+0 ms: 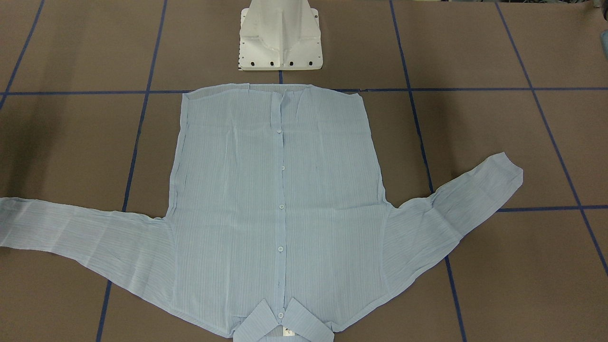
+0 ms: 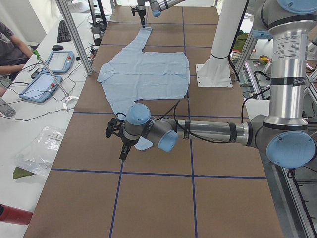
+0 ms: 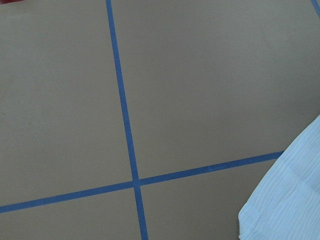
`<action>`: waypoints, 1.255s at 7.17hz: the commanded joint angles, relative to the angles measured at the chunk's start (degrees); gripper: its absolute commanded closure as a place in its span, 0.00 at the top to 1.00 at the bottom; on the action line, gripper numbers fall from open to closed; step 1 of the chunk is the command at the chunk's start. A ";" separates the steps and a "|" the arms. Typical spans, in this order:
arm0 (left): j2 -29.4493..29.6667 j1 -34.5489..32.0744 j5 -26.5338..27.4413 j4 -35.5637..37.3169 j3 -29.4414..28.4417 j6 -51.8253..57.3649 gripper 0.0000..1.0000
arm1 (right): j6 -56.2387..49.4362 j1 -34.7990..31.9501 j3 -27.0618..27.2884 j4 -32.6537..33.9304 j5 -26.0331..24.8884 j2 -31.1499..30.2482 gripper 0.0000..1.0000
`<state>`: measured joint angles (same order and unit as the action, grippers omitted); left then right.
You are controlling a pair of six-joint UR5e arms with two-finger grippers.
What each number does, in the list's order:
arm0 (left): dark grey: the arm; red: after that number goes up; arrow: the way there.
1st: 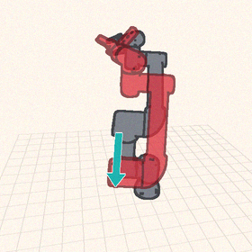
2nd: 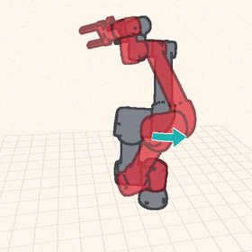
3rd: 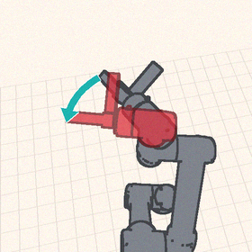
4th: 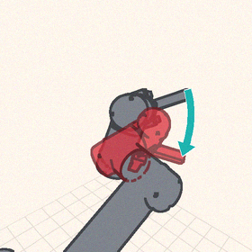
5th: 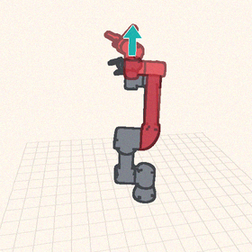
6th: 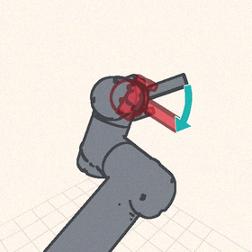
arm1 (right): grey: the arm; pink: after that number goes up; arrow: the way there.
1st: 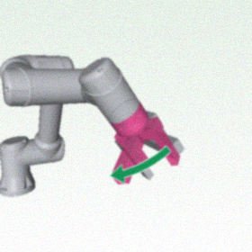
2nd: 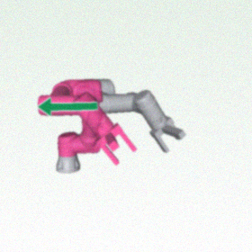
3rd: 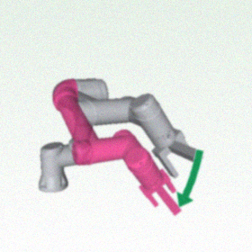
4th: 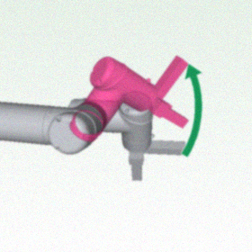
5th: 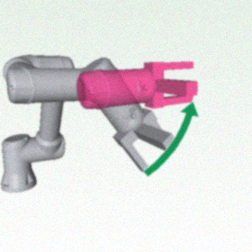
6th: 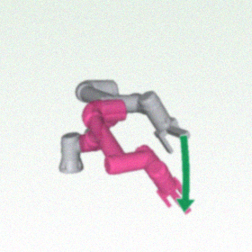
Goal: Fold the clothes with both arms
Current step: 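Lower the right gripper onto the sleeve cuff nearest it and grasp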
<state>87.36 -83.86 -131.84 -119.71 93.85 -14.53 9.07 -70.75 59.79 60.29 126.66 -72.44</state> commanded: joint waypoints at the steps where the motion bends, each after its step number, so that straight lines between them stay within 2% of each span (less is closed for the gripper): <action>1: 0.00 -0.07 0.00 0.00 0.10 0.03 1.00 | 0.07 0.00 -0.46 0.00 0.16 0.28 0.28; 2: 0.00 -0.07 0.09 0.00 0.10 0.03 1.00 | 0.07 0.00 -0.46 0.00 0.07 0.28 0.00; 4: 0.00 0.01 0.00 0.00 0.28 -0.05 1.00 | 0.24 -1.31 0.58 -0.18 1.38 0.19 0.00; 5: -0.09 0.02 -0.17 0.00 0.54 -0.06 1.00 | 1.03 -2.10 6.07 0.52 8.27 -1.64 0.00; 6: -0.09 0.02 -0.26 0.09 0.80 -0.06 1.00 | 4.34 -2.20 9.61 0.70 9.55 -2.44 0.00; 7: -0.44 0.02 -0.44 0.00 1.50 -0.06 1.00 | 13.51 -1.68 13.65 0.53 10.61 -2.36 0.00; 8: -1.14 0.02 -0.52 0.00 2.47 -0.06 1.00 | 21.95 1.03 17.43 -0.08 12.97 -2.27 0.00; 9: -1.49 0.02 -0.53 -0.09 2.83 -0.06 1.00 | 28.83 4.36 21.38 -0.09 13.08 -1.83 0.00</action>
<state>86.41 -83.85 -132.30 -119.72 96.00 -14.59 28.74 -69.85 76.25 60.41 138.62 -74.58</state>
